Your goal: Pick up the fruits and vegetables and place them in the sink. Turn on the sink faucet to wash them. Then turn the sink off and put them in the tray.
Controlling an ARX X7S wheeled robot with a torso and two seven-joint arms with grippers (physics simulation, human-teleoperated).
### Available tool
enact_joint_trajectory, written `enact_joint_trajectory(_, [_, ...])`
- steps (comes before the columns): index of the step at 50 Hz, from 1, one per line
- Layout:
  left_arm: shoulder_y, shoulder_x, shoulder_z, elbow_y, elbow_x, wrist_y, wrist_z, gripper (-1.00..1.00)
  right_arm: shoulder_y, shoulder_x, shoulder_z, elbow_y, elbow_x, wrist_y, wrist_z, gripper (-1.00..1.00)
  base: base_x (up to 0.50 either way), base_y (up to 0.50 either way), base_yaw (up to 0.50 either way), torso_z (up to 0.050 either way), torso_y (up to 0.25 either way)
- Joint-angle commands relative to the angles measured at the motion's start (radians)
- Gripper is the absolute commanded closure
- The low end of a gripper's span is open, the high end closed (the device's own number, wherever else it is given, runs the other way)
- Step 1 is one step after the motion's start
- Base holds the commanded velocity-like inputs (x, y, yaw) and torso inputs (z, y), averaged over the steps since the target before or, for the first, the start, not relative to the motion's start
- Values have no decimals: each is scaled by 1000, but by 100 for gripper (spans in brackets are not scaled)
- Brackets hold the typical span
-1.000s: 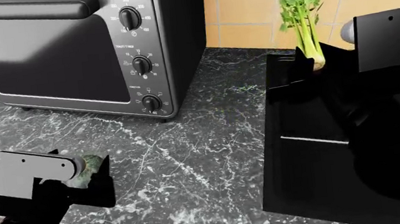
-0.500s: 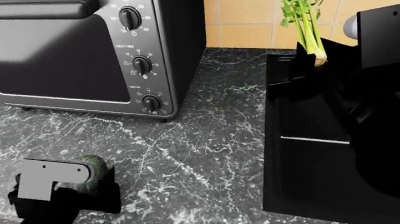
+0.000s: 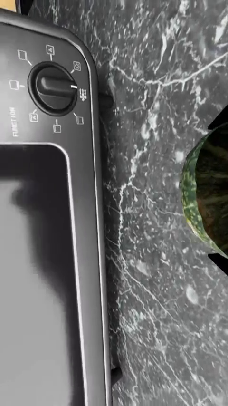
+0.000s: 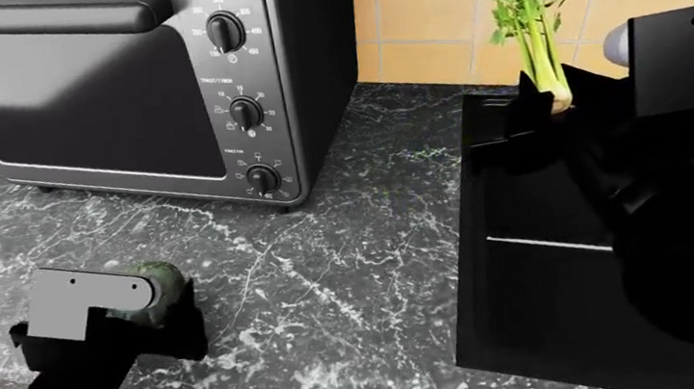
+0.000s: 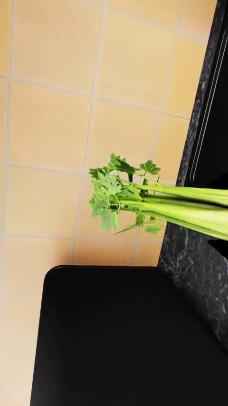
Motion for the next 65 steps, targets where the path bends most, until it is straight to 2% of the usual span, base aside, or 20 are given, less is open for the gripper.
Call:
enact_joint_trajectory(1, [-23,-40,-88,137,-81,-23,-56,100,10,21,39,-20,34,23,16,100,0,0,0,50,0])
enact_joint_trajectory(8, [-75,-83,-170,261,-209,-71,-111,100,-45,62,97,-66,80,22,15,100,0,0,0,50,0])
enact_joint_trajectory(16, [-109,-98,-194,312,-280,-96,-148,100,-78,89,121,-95,117,15,10,100,-353,-100,0,50,0])
enact_joint_trajectory(29, [-180,-95,-180,330,-335,-127,-187,100,-100,109,148,-123,189,-5,-6,100,-474,-160,0,50,0])
enact_joint_trajectory(45, [-367,-51,-106,329,-422,-191,-249,100,-225,150,209,-157,226,-111,-152,100,-386,-94,-428,50,0])
enact_joint_trajectory(53, [-435,-33,-63,318,-403,-214,-260,100,-270,181,227,-159,200,-154,-218,100,-358,-62,-438,50,0])
enact_joint_trajectory(57, [-454,-29,-52,308,-396,-219,-264,100,-276,190,235,-150,192,-166,-227,100,-139,-20,-500,50,0])
enact_joint_trajectory(65, [-466,-29,-47,287,-396,-222,-263,100,-293,201,231,-114,151,-193,-255,100,40,-499,0,25,0])
